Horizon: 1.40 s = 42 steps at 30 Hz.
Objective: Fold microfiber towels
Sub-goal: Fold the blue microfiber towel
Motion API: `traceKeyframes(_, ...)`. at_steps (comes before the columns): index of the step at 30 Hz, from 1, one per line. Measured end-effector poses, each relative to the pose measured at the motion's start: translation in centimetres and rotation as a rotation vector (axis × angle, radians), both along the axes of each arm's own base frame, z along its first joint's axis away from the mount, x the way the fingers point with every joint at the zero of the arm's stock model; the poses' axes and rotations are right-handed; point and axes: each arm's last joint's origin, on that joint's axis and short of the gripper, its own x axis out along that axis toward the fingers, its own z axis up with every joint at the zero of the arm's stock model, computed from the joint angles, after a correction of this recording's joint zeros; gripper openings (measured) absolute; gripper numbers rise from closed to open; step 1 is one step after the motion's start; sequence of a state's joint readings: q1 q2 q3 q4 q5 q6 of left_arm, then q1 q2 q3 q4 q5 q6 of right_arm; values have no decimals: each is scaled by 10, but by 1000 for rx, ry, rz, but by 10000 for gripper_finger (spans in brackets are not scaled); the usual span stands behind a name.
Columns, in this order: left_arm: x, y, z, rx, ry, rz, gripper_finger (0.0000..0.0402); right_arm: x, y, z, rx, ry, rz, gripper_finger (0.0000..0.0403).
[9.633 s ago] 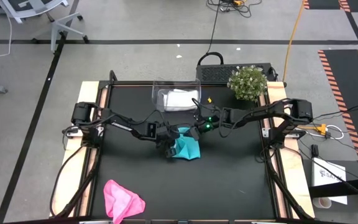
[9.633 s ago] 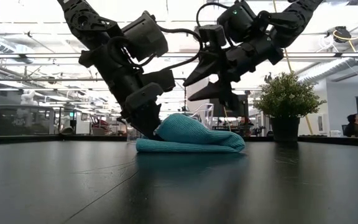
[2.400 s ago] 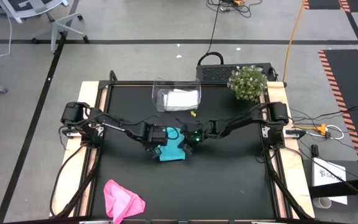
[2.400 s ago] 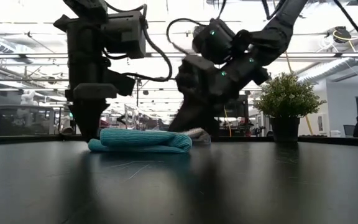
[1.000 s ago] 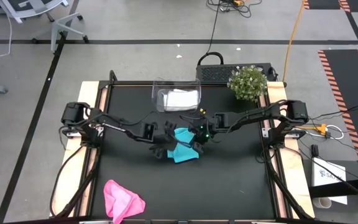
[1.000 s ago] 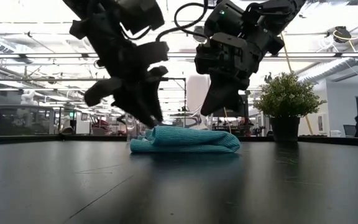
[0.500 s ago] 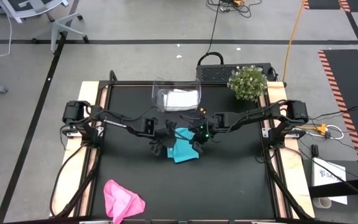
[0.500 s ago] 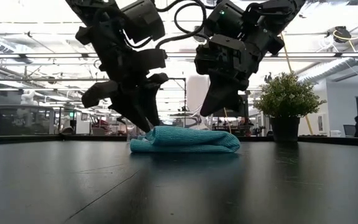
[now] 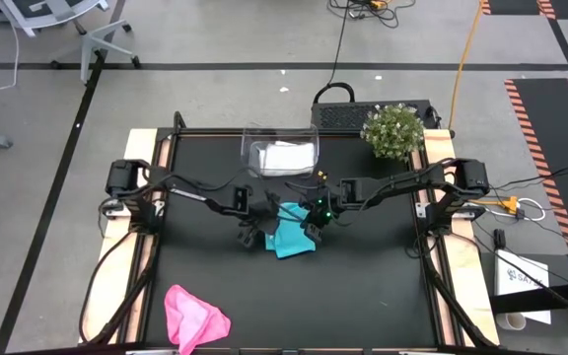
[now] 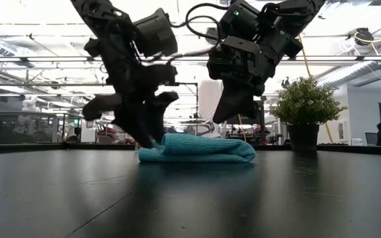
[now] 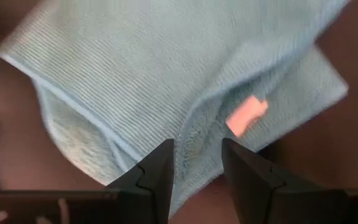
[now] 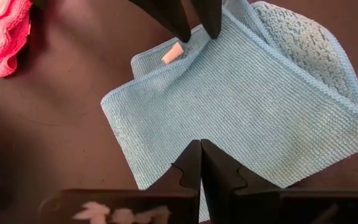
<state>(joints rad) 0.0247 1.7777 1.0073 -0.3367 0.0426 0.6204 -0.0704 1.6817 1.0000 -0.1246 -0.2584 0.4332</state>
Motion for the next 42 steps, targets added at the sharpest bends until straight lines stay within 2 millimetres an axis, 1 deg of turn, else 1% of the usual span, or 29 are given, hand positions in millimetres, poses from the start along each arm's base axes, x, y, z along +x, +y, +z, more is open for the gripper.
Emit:
traceKeyframes(2,0,-1,-5,24,19,11,136,0,0,0,0,0,0,0)
traceKeyframes(10,0,-4,-3,76,12,51,136,0,0,0,0,-1,0,0)
traceKeyframes(21,-1,-23,-3,158,12,86,136,0,-1,0,-5,-3,3,0)
traceKeyframes(24,-3,-27,-3,203,27,128,136,0,-1,0,-6,-3,3,0)
traceKeyframes(29,-5,-29,5,293,82,206,136,0,-1,0,-9,-3,5,0)
traceKeyframes(33,-2,-31,17,269,99,284,136,0,-1,1,-9,-4,4,0)
traceKeyframes(37,4,-31,29,206,65,417,136,0,-1,1,-10,-6,13,0)
traceKeyframes(40,3,-32,34,143,51,508,136,-1,7,0,-27,0,85,0)
traceKeyframes(42,0,-34,37,107,57,558,136,-2,15,-1,11,5,145,0)
